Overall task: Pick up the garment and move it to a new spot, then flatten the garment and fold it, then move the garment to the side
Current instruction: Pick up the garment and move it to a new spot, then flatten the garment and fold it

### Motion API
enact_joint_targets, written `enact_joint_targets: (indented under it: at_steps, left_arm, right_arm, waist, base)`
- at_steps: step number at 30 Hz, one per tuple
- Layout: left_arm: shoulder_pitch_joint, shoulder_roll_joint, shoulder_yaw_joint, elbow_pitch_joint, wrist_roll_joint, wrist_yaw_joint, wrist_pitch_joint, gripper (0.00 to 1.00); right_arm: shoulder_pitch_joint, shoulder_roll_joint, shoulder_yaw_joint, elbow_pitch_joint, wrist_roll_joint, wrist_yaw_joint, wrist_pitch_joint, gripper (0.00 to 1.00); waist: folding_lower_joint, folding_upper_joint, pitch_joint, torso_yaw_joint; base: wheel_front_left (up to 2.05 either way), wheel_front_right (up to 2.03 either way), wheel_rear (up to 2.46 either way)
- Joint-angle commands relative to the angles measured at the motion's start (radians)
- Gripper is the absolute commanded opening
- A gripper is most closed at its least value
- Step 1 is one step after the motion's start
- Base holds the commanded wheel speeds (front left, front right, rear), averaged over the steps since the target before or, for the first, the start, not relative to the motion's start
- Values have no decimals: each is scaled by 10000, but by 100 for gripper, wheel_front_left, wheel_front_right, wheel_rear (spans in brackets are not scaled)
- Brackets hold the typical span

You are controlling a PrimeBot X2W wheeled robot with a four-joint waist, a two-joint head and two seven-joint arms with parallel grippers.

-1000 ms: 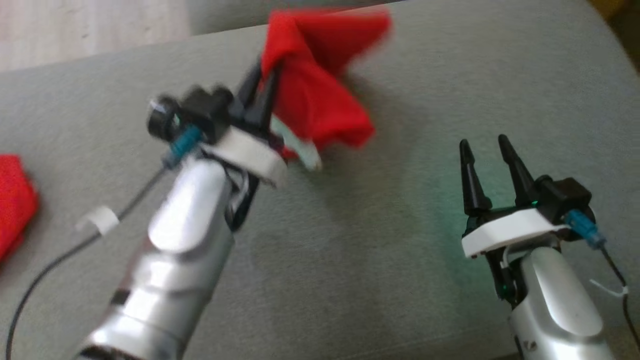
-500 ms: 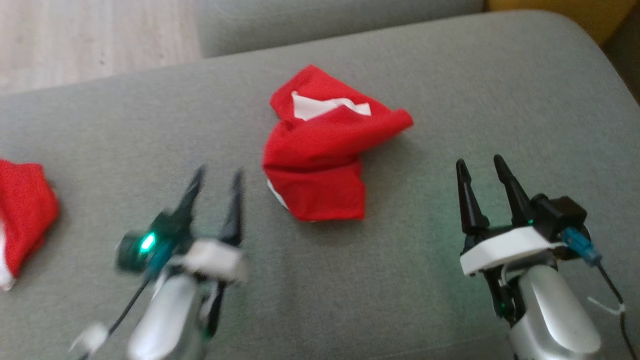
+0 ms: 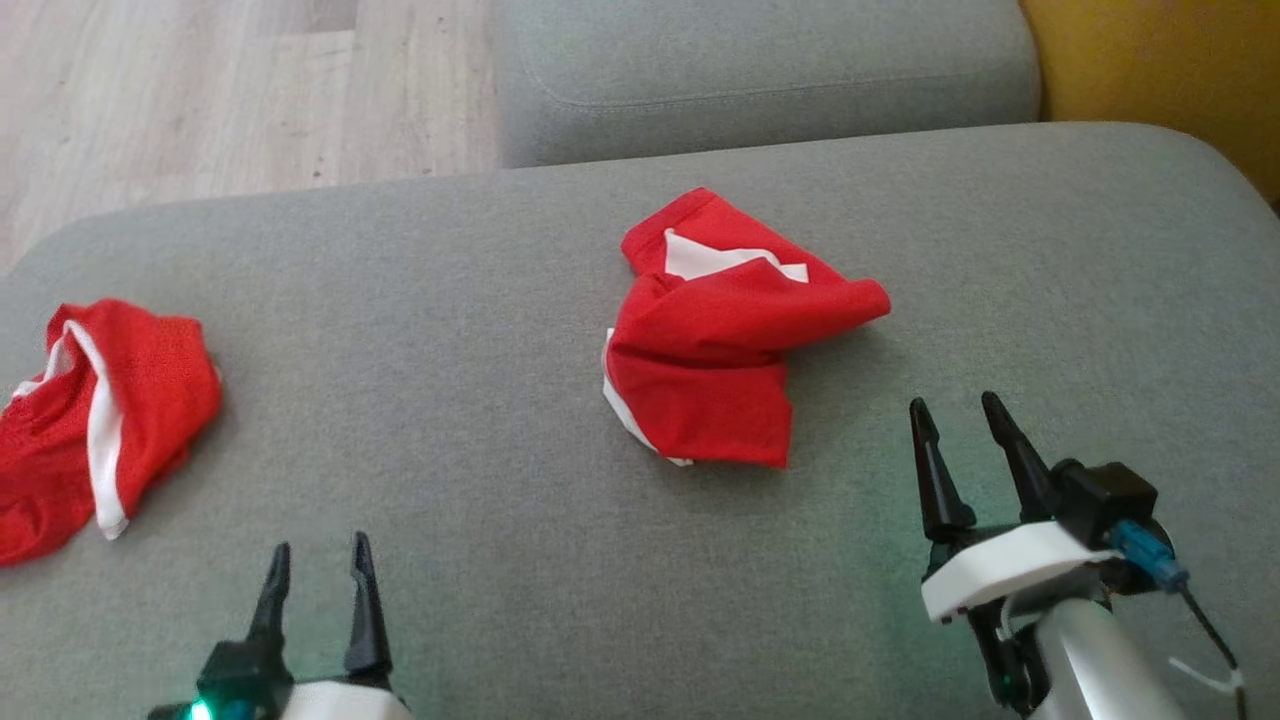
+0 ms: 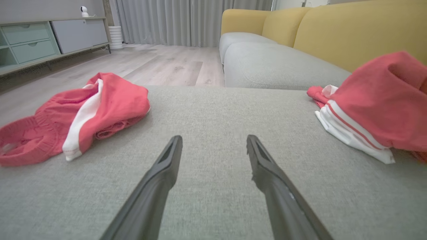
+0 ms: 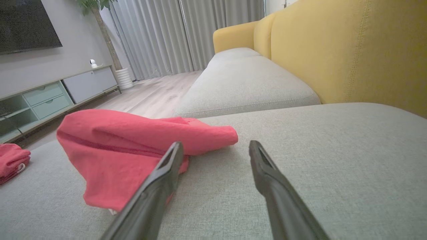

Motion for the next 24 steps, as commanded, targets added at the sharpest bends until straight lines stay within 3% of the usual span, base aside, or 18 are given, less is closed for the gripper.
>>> enact_joint_targets:
  at_steps: [1,6,14,24]
  left_arm:
    - [-355,-8,396,-356,79,-49,-95,100]
    - [-402,-80,348,-289,216,-214,-95,100]
    - [-534,-98,-122,-160,9,-307,-95,100]
    - [-683,-99,-274,-70,-89,-326,-95,100]
  right_arm:
    - [-175,29,238,-270,9,-6,-109,100]
    - [-240,29,505,96,17,-6,-109,100]
    - [-641,30,1786,1438,-162,-6,-109,100]
    - [-1335,30,1457,2422,-900,-6,-109,100]
  waist:
    - [2,-1,18,35]
    - [2,-1,109,201]
    - [2,-1,301,738]
    - [2,-1,694,1540]
  base:
    - [0,0,0]
    - [0,0,0]
    - [0,0,0]
    - [0,0,0]
